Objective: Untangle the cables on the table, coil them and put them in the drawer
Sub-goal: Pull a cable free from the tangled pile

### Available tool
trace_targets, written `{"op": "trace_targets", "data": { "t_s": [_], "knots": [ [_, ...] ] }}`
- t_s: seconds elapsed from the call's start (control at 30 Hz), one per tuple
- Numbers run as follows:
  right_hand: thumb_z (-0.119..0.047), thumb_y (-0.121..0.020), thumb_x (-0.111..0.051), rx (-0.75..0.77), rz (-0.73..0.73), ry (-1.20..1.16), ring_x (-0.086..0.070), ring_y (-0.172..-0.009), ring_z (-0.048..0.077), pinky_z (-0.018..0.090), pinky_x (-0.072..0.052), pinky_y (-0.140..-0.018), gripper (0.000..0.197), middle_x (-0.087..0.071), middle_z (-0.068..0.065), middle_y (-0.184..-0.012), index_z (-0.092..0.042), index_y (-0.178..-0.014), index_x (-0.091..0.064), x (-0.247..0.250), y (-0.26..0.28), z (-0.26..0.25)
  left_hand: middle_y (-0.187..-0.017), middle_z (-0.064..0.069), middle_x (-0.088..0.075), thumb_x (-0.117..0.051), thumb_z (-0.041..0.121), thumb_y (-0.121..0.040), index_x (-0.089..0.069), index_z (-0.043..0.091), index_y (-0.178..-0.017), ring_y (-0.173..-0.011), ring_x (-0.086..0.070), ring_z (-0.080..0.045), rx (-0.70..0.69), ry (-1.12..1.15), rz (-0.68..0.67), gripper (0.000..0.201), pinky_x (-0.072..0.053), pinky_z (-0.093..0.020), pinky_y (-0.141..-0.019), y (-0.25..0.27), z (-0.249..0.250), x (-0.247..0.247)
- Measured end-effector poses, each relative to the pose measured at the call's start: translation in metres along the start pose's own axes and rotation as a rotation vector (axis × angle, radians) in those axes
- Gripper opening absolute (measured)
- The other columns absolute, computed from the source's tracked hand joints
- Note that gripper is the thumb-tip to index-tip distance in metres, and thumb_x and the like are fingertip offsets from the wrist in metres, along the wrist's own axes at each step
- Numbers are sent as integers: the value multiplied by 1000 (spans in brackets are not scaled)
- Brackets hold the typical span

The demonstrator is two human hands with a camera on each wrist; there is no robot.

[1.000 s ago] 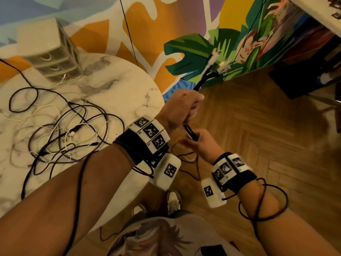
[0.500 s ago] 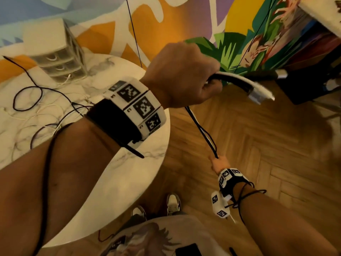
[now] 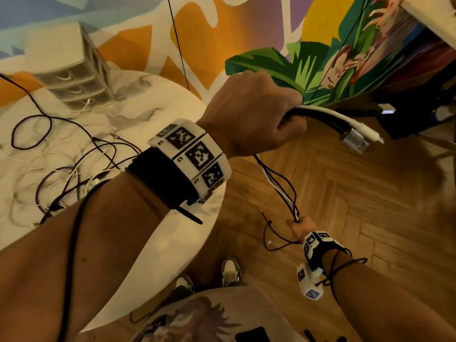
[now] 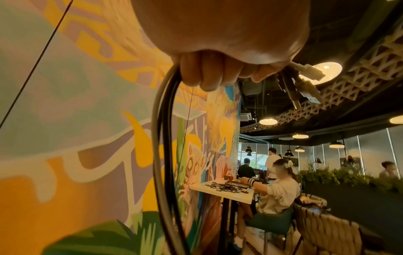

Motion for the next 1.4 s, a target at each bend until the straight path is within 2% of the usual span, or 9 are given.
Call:
{"op": "trace_targets", "data": {
  "t_s": [0.33,0.47,0.6,0.83,1.0,1.1,1.23,1.33,1.4],
  "knots": [
    [-18,-91,-55,324,-64,167,-63,-96,27,31,-50,-79,23,-67,8,-106,-15,-112,-63,17,9,-35,-39,10,-30,-49,22,-84,-38,25,-39,-34,-23,-9,690,1077,2,46,-21,-20,-40,24,3,-68],
    [-9,-87,-55,761,-259,-521,-64,-95,9,24,-51,-81,30,-72,-11,-101,-30,-103,-70,62,90,-100,-37,10,-30,-48,15,-81,-37,25,-41,-31,-22,-7,844,1284,-62,43,-21,-16,-36,53,1,-94],
    [-34,-77,-62,921,-617,-876,-60,-108,25,32,-50,-91,50,-63,14,-117,-6,-118,-61,90,160,-140,-41,7,-38,-52,9,-83,-50,22,-50,-35,-30,-8,974,1242,-96,36,-26,-18,-39,76,4,-104],
    [-39,-98,-35,816,-484,-684,-65,-105,27,39,-46,-99,54,-71,14,-106,1,-96,-72,85,179,-164,-133,-8,-53,-41,13,-97,-45,14,-136,-122,-49,-15,924,887,-330,40,-40,-29,-102,98,24,-117],
    [-24,-102,-29,731,-328,-757,-67,-97,19,26,-50,-91,48,-74,7,-95,-2,-95,-72,75,165,-158,-118,-1,-60,-43,27,-97,-51,18,-128,-101,-57,-13,664,434,-466,33,-46,-26,-81,100,19,-106],
    [-25,-101,-40,615,-208,-721,-66,-88,31,43,-54,-85,37,-68,7,-76,-10,-78,-65,71,150,-152,-96,6,-56,-49,34,-93,-54,19,-105,-82,-53,-9,629,225,-157,20,-37,-20,-65,85,14,-75],
    [-8,-101,-38,826,-262,-625,-54,-50,3,19,-44,-48,38,-58,-6,-57,-10,-70,-61,63,167,-160,-120,-3,-51,-56,36,-89,-49,13,-126,-108,-48,-14,399,232,-79,44,-42,-24,-87,52,18,-62],
    [-14,-99,-43,745,-355,-811,-60,-104,-2,-3,-39,-68,36,-60,14,-108,16,-119,-43,62,177,-168,-131,-5,-50,-55,42,-91,-45,11,-134,-117,-47,-15,361,270,-238,54,-39,-26,-94,50,21,-77],
    [6,-95,-40,618,-214,-718,-35,-137,26,-11,-27,-67,40,-37,31,-141,21,-130,-28,75,179,-167,-126,-5,-52,-56,42,-90,-45,11,-133,-109,-52,-16,337,295,-228,54,-44,-26,-87,55,25,-82]
  ]
}}
Point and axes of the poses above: each hand's wrist, its own y-axis away from the middle knuckle, its own x-axis out of the back of the hand, z = x × y, the point moved 3 cm from there along -y, towards the middle knuckle
